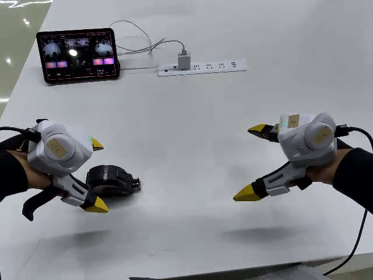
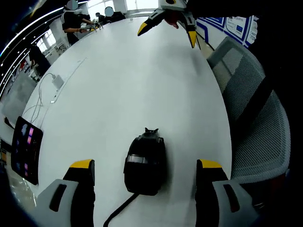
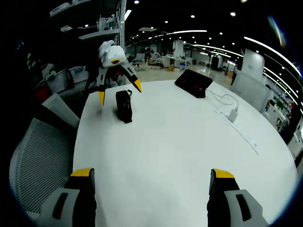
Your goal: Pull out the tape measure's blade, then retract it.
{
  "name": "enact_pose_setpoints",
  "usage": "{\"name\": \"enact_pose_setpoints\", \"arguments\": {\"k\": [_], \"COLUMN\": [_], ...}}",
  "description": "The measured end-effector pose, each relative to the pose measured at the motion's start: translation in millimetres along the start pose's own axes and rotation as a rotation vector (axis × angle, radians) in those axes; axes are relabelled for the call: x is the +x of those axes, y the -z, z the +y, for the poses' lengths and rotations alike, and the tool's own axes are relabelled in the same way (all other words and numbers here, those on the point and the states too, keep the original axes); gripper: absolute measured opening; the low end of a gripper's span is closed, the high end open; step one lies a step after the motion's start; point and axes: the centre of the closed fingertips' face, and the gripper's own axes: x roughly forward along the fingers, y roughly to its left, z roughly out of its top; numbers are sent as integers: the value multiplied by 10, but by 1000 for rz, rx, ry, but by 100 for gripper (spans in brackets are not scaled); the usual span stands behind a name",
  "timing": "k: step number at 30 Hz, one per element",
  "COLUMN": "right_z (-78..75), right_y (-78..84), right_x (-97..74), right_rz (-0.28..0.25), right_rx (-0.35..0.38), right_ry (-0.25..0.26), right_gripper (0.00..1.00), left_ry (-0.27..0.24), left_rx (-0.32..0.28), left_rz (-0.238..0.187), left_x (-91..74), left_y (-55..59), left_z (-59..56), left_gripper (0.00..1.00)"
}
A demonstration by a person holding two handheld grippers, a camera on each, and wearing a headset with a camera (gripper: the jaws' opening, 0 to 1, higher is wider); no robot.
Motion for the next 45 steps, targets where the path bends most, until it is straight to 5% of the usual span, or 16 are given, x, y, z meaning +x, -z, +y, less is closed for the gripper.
{"name": "enact_pose_setpoints", "arguments": {"k": [14,20,28,30,45], "right_z": [64,70,105,126,267], "right_y": [-253,-340,-387,-393,-626], "right_x": [318,466,627,689,1064], "right_rz": [-32,-38,-37,-28,-36], "right_rx": [-32,-37,-42,-55,-98], "right_ry": [-59,-86,-105,-110,-161], "right_gripper": [99,99,99,99,99], "left_ry": [60,49,52,8,25], "left_rx": [-13,-7,27,64,68], "left_rz": [10,23,48,77,71], "left_x": [106,139,183,201,201], "left_y": [-67,-53,-29,13,4], "left_z": [-94,-54,-32,48,18], "left_gripper": [73,50,40,31,31]}}
